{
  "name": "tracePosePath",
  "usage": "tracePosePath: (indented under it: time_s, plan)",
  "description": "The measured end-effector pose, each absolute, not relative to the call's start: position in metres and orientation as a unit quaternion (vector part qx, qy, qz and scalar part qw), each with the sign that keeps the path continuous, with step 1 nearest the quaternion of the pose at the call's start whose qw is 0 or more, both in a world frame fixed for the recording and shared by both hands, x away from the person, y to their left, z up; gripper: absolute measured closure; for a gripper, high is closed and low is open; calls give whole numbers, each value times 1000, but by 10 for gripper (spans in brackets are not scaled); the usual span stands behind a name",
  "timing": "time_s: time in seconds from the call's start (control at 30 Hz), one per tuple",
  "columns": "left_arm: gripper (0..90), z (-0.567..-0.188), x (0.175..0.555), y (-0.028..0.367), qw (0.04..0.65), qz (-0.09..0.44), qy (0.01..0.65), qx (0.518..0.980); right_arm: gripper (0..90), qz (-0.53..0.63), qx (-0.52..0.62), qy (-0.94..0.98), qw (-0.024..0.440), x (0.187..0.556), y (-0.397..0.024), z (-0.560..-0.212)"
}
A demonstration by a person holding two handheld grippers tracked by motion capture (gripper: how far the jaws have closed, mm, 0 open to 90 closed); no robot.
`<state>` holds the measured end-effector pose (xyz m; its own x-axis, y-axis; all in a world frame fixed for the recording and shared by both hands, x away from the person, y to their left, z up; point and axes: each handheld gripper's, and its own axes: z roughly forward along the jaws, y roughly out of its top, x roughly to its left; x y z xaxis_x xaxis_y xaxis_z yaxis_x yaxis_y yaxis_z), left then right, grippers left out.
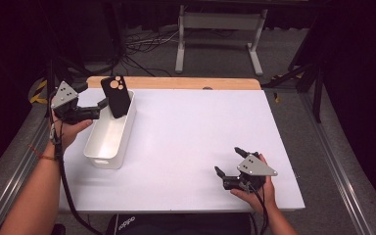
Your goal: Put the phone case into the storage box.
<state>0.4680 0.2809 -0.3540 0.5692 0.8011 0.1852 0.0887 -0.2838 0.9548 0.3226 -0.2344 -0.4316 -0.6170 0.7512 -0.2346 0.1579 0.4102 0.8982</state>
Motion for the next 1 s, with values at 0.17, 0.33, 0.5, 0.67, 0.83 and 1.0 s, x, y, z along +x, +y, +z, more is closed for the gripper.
tracePosePath:
  time_s: [0.17,0.33,0.5,0.67,0.83,1.0]
  plan:
    - [72,-357,462,279,512,340,304,728,109,455,297,773,326,323,-233,-432]
    - [63,-359,454,279,520,337,308,722,109,455,297,773,327,322,-233,-431]
    - [65,-357,444,276,526,342,295,721,109,454,295,775,327,322,-233,-430]
    - [66,-356,435,270,531,342,284,722,109,453,293,776,326,321,-232,-431]
    - [66,-355,424,266,540,338,273,721,109,453,292,776,327,321,-232,-430]
    - [68,-353,413,261,549,331,261,722,109,453,292,777,327,320,-232,-429]
